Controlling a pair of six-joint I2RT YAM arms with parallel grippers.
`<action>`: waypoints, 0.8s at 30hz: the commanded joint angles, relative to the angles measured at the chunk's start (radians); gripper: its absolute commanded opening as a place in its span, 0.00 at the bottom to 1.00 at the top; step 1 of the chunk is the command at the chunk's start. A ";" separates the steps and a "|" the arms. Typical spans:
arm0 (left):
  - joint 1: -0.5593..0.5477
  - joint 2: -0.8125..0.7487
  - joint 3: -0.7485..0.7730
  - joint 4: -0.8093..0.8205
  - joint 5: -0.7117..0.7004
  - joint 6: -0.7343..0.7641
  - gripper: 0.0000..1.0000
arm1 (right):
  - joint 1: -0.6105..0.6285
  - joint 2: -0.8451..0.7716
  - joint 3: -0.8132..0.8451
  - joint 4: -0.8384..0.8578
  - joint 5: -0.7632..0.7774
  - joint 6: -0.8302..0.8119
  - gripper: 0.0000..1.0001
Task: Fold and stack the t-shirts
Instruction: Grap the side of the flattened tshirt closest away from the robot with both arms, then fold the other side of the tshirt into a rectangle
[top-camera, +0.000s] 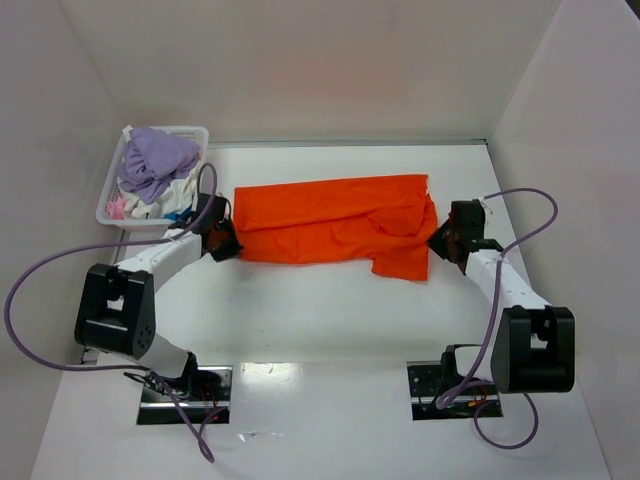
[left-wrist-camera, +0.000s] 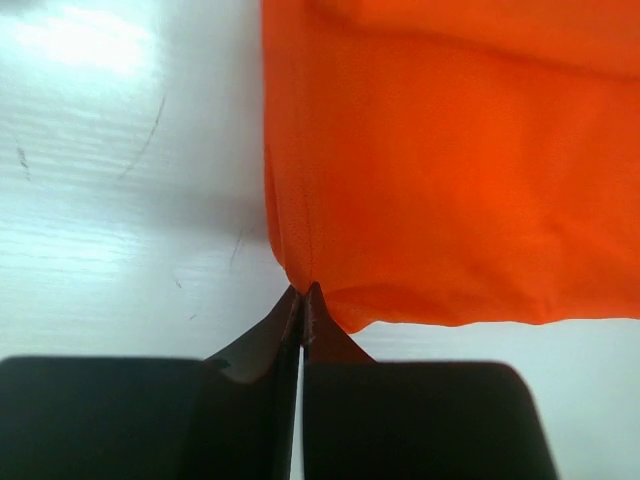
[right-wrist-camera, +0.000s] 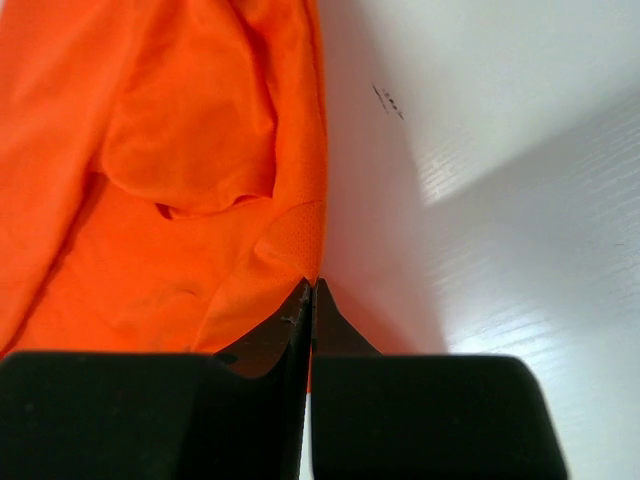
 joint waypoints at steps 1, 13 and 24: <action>0.010 -0.070 0.120 -0.043 -0.032 0.028 0.00 | -0.006 -0.057 0.081 -0.020 0.006 -0.013 0.00; 0.092 0.096 0.369 -0.053 -0.002 0.094 0.00 | -0.052 0.132 0.280 0.020 -0.043 -0.023 0.00; 0.102 0.361 0.507 -0.014 -0.002 0.094 0.00 | -0.062 0.424 0.466 0.073 -0.095 -0.042 0.00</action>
